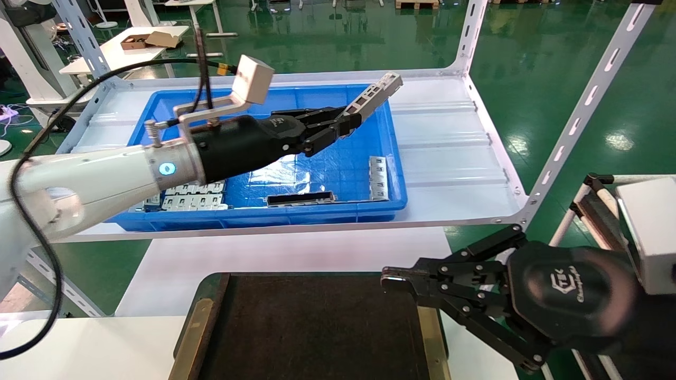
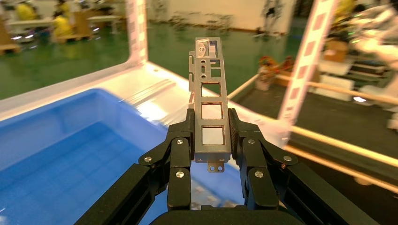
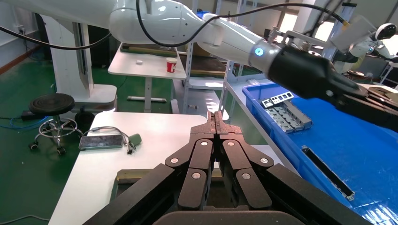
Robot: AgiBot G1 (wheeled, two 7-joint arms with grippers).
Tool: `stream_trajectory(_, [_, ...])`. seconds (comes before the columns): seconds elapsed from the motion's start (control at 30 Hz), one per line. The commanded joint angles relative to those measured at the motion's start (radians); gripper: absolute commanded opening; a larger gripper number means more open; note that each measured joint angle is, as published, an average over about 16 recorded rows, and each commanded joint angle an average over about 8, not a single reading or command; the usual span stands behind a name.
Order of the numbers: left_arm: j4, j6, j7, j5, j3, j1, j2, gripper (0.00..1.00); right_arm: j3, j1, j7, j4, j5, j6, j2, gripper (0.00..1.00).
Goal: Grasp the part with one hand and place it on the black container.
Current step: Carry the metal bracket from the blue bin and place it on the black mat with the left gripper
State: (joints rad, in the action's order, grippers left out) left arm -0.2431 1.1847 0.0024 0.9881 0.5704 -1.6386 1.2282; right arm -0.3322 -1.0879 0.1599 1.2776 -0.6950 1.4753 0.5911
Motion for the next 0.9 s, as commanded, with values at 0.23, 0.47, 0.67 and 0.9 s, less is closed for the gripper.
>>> stream_trajectory(0.23, [-0.117,0.174,-0.056,-0.029,-0.002,0.080,-0.090,0.00,0.000,0.000,0.000,0.000,0.000,0.000,0.000,0.00])
stream_trajectory(0.47, [-0.370,0.271,-0.137,-0.060,0.003,0.232,-0.187,0.00,0.000,0.000,0.000,0.000,0.000,0.000,0.000,0.00])
stream_trajectory(0.67, [-0.578,0.252,-0.200,-0.088,0.002,0.395,-0.266,0.00,-0.001,0.000,0.000,0.000,0.000,0.000,0.000,0.00])
stream_trajectory(0.9, [-0.758,0.079,-0.257,-0.079,0.000,0.617,-0.338,0.00,-0.001,0.000,0.000,0.000,0.000,0.000,0.000,0.00])
